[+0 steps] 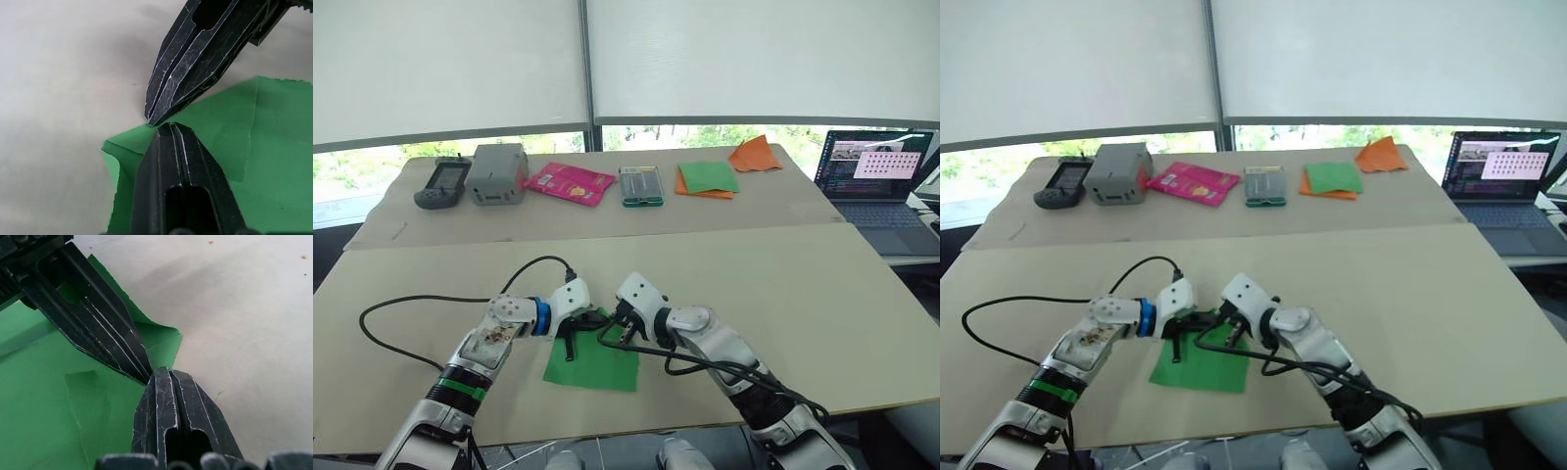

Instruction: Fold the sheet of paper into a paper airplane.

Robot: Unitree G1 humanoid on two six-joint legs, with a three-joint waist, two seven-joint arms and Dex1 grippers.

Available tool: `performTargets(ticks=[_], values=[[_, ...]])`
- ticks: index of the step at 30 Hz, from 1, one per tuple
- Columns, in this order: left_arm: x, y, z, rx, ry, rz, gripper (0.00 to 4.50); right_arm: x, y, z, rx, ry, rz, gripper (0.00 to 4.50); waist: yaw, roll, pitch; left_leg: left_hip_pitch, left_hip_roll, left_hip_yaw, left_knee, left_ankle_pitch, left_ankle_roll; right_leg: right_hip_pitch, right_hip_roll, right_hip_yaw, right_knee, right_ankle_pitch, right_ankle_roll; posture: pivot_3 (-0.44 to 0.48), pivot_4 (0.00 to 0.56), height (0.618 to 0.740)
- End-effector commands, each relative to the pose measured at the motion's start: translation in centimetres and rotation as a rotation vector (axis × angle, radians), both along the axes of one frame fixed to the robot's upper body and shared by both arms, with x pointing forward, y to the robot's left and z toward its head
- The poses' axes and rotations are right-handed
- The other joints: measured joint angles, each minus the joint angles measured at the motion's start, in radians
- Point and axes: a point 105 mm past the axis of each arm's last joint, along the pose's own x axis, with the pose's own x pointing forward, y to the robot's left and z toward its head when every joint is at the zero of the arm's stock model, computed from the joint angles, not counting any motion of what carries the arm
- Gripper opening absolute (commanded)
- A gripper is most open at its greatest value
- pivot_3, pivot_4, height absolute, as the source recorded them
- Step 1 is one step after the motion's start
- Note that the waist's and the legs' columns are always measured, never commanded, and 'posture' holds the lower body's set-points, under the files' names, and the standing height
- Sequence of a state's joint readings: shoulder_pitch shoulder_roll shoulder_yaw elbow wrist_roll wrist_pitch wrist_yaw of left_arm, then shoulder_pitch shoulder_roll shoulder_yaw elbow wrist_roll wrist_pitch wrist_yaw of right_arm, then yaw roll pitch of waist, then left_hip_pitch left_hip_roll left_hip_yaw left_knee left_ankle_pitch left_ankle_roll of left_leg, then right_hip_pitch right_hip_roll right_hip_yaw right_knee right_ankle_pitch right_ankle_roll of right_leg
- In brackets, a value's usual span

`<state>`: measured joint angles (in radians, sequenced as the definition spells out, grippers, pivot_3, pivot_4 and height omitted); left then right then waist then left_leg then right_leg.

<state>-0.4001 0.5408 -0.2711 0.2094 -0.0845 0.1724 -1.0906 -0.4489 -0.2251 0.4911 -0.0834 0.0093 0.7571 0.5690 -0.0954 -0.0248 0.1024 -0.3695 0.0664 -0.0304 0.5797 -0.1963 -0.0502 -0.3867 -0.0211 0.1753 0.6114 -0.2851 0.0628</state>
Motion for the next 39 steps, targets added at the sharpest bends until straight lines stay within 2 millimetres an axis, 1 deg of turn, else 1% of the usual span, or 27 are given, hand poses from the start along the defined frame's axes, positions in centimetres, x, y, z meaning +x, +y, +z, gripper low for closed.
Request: performTargets(ticks=[1,15,19,28,35,39], values=[[-0.7,0.8,-2.3,0.07,0.068,0.023,0.0,-1.8,-1.3,-3.6,-0.099,0.133,-0.011,0.03,0.001,0.0,0.0,0.0,0.0,0.0,0.0,0.0,0.0,0.0,0.0,0.0,0.0,0.0,0.0,0.0,0.15,0.74],[-0.9,0.8,-2.6,0.079,0.072,0.025,0.0,-3.9,-3.1,-5.1,-0.144,0.185,-0.025,0.03,0.006,-0.003,-0.002,0.0,0.0,0.0,-0.001,0.0,0.0,0.0,0.0,0.0,-0.001,-0.001,-0.001,0.0,0.15,0.74],[-0.8,0.8,-2.6,0.081,0.07,0.027,0.0,-4.7,-3.2,-5.3,-0.174,0.187,0.015,0.03,0.007,-0.003,-0.003,0.0,0.0,0.0,-0.002,0.0,0.0,0.0,0.0,0.0,-0.002,-0.001,-0.001,0.0,0.15,0.74],[-0.6,0.8,-2.7,0.086,0.066,0.032,0.0,-5.6,-4.0,-5.8,-0.224,0.196,0.045,0.03,0.013,-0.005,-0.003,0.0,0.0,0.0,-0.003,0.0,0.0,0.0,0.0,0.0,-0.002,-0.001,-0.002,0.0,0.15,0.74],[-0.5,0.9,-2.8,0.09,0.063,0.038,0.0,-7.1,-5.4,-6.4,-0.354,0.147,0.143,0.03,0.024,-0.006,-0.005,0.001,0.0,0.0,-0.003,-0.002,-0.004,-0.001,0.0,0.0,-0.002,-0.002,-0.002,0.0,0.15,0.74],[-0.5,0.9,-2.8,0.09,0.062,0.039,0.0,-7.8,-5.8,-6.7,-0.392,0.137,0.185,0.03,0.028,-0.007,-0.006,0.001,0.0,0.0,-0.003,-0.004,-0.007,-0.001,0.0,0.0,-0.003,-0.002,-0.002,0.0,0.15,0.74]])
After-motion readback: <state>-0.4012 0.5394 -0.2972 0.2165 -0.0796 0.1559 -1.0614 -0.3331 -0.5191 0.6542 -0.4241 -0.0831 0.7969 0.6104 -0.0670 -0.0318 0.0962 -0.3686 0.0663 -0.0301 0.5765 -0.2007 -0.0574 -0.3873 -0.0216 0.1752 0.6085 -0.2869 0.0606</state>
